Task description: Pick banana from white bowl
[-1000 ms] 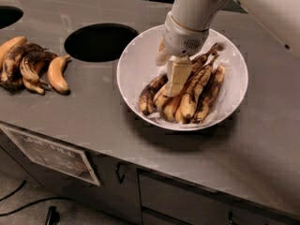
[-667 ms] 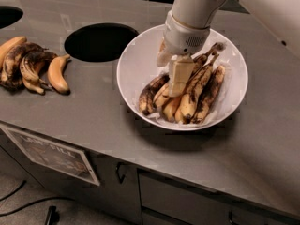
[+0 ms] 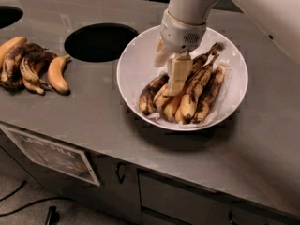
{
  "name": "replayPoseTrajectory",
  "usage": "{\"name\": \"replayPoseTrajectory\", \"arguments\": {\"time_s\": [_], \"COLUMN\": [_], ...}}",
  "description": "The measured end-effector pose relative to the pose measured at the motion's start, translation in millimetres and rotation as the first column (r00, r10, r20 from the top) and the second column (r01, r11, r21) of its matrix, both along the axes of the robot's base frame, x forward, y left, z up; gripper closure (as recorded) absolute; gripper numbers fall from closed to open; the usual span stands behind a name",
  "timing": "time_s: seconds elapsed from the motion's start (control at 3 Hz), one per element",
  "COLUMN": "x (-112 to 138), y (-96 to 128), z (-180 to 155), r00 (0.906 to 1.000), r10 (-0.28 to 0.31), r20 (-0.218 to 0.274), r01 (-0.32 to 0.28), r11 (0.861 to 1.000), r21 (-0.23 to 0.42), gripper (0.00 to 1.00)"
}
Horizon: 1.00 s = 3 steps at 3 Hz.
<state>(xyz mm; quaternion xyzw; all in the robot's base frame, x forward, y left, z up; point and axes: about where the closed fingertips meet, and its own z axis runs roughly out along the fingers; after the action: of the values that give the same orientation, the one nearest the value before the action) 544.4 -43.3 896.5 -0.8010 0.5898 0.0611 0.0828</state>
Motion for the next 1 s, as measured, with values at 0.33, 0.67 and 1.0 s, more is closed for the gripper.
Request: {"name": "replayPoseTrajectory", "arguments": {"time_s": [0.33,0.67,1.0], "x": [2.9,2.8,-0.9], "y": [3.7,3.7,2.8], "z": [-4.2,-4.2,-6.3], "r00": [0.9999,0.9999,0.9998], "r10": [0.014,0.013,0.011], "r20": [-0.011,-0.011,-0.015], "r01": [-0.014,-0.013,-0.011], "r11": [1.000,1.000,1.000], "r21": [0.004,0.004,0.008], "gripper": [0.36,0.37,0.37]}}
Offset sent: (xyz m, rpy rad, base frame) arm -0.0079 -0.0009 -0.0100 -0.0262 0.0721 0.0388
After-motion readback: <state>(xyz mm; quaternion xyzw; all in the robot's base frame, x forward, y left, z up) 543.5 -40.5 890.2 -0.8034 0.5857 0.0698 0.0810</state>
